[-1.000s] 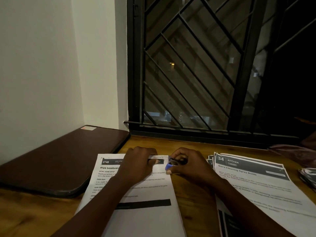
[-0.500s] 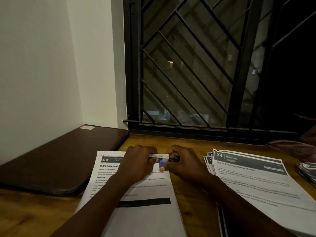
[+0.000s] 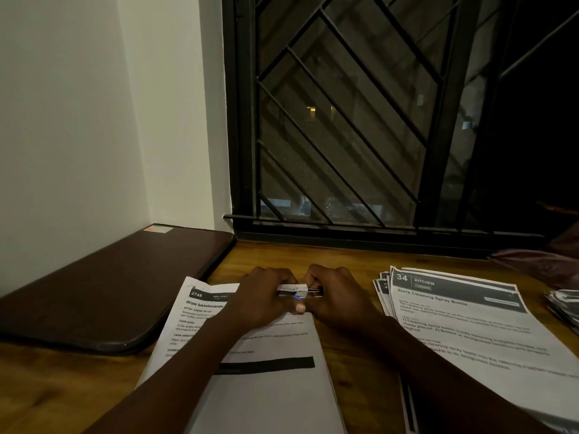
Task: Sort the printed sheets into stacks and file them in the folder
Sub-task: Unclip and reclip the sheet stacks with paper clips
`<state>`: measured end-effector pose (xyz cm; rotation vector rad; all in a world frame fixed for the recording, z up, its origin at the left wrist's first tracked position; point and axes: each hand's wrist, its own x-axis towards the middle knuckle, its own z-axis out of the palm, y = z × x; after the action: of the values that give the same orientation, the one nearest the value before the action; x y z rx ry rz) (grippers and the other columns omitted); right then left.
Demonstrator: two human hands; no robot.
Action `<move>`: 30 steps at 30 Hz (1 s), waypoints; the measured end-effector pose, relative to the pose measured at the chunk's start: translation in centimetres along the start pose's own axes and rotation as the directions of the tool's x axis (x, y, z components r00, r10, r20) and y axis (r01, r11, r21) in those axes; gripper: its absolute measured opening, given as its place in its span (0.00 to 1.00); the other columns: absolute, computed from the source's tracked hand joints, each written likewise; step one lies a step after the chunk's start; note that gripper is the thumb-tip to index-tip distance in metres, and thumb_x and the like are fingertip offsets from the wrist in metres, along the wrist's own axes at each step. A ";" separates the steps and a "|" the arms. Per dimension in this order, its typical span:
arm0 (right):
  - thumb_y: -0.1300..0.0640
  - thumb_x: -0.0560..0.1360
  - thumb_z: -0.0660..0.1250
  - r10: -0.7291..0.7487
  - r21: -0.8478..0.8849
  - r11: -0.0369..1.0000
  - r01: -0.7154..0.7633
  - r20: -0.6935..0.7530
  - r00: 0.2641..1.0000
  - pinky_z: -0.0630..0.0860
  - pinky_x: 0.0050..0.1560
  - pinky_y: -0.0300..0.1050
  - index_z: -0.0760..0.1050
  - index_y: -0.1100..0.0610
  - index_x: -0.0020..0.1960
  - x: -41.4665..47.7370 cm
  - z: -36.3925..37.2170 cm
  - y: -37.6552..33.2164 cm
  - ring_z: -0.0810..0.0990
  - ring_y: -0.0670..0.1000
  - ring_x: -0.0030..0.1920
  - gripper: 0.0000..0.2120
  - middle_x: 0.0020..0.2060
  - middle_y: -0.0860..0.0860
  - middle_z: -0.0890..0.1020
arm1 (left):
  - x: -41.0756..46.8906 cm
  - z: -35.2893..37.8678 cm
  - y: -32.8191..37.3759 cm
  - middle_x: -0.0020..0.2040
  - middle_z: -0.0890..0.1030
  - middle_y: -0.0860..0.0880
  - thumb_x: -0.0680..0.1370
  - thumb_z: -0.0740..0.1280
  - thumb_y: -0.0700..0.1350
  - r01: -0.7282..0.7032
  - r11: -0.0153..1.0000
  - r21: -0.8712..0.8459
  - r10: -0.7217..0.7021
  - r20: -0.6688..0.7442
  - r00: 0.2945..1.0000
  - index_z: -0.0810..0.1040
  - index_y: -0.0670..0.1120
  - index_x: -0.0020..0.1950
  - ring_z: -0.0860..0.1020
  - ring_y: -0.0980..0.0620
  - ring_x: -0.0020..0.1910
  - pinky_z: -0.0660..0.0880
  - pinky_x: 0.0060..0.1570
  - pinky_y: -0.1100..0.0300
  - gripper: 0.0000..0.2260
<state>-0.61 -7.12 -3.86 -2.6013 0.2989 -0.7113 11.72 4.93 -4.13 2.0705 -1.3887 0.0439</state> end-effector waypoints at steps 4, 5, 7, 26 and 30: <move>0.53 0.70 0.72 -0.052 0.005 0.999 0.053 -0.019 0.998 0.63 0.30 0.34 0.70 0.50 0.39 0.3 0.3 0.5 0.71 0.43 0.32 0.10 0.30 0.44 0.74 | 0.0 0.3 0.0 0.34 0.78 0.55 0.69 0.76 0.47 -0.021 0.999 -0.026 0.020 -0.045 0.999 0.79 0.52 0.39 0.75 0.59 0.35 0.67 0.35 0.65 0.07; 0.53 0.70 0.72 -0.056 0.007 0.998 0.056 -0.022 0.998 0.63 0.30 0.34 0.71 0.51 0.39 0.3 0.4 0.6 0.71 0.43 0.32 0.10 0.30 0.44 0.74 | 0.0 0.3 0.1 0.33 0.78 0.55 0.68 0.76 0.46 -0.027 0.999 -0.036 0.026 -0.048 0.998 0.78 0.52 0.38 0.74 0.59 0.34 0.67 0.35 0.65 0.07; 0.54 0.70 0.73 -0.055 0.038 0.998 0.056 -0.024 0.998 0.65 0.30 0.35 0.72 0.52 0.40 0.4 0.4 0.7 0.72 0.44 0.32 0.09 0.30 0.45 0.75 | 0.0 0.4 0.2 0.33 0.78 0.55 0.68 0.77 0.46 -0.033 0.998 -0.048 0.031 -0.054 0.998 0.80 0.50 0.38 0.75 0.59 0.34 0.68 0.35 0.65 0.06; 0.56 0.66 0.77 0.229 0.053 0.971 -0.234 0.090 0.969 0.72 0.38 0.38 0.73 0.53 0.48 0.1 -3.2 5.0 0.78 0.45 0.42 0.16 0.44 0.47 0.79 | -0.5 -0.4 0.2 0.41 0.83 0.55 0.76 0.70 0.45 -0.044 0.975 -0.217 0.018 -0.121 0.992 0.81 0.54 0.44 0.78 0.61 0.41 0.69 0.38 0.74 0.03; 0.50 0.66 0.77 0.275 -0.030 0.961 -0.273 0.087 0.958 0.73 0.45 0.39 0.75 0.51 0.51 0.2 -2.8 5.2 0.77 0.46 0.48 0.17 0.49 0.47 0.79 | -0.5 -0.7 0.5 0.40 0.82 0.56 0.76 0.70 0.43 -0.065 0.964 -0.257 0.023 -0.163 0.986 0.80 0.53 0.45 0.79 0.60 0.39 0.70 0.38 0.73 0.04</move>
<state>-2.45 -12.73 -3.92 -2.5293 0.6258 -0.4938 11.31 5.58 -3.54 1.7785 -1.2696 0.0412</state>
